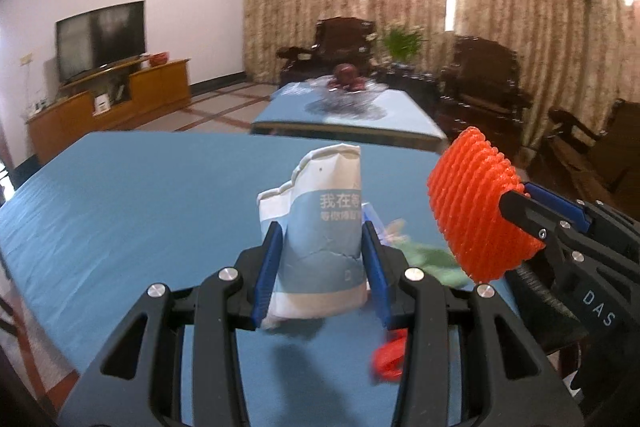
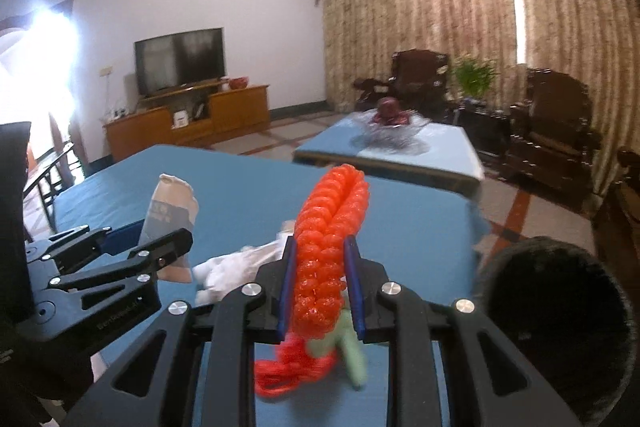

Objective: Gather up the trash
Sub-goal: 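Carry the cup and coil over the black bin and open both tools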

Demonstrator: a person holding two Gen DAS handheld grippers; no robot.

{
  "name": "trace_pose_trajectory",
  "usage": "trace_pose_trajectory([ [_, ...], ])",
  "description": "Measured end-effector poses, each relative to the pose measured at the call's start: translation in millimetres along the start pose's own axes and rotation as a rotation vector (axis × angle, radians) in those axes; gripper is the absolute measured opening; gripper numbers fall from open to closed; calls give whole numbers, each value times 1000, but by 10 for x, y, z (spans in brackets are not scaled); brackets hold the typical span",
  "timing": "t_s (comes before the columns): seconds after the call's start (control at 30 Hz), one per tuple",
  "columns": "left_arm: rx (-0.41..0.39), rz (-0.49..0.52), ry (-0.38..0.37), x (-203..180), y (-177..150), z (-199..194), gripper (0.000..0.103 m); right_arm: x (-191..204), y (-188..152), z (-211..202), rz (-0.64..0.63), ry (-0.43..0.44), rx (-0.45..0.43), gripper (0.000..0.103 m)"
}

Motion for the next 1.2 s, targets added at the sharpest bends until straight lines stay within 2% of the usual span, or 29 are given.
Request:
trace_pose_trajectory([
  [0.27, -32, 18, -146, -766, 188, 167, 39, -768, 117, -321, 31, -154, -32, 23],
  [0.47, -45, 53, -267, -1494, 278, 349, 39, -1446, 115, -535, 70, -286, -41, 23],
  [0.67, -30, 78, -370, -2190, 250, 576, 39, -1975, 23, -619, 94, -365, -28, 23],
  [0.83, 5, 77, -432, -2613, 131, 770, 39, -2344, -99, -625, 110, -416, -8, 23],
  [1.03, 42, 113, -469, -3010, -5, 997, 41, -2669, -308, -645, 129, -458, 27, 23],
  [1.2, 83, 123, -491, -3163, -101, 1179, 49, -2855, -422, -633, 148, -484, 52, 24],
])
Point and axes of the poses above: each gripper's, at about its wrist camera, not at the fingertips, and z roughly the way its jaws point, x to its left, y to its top, the point moved 3 cm from there along z, roughly the way its jaws point, and after that the axes turned 8 degrees about -x, right-handed, at the moved point
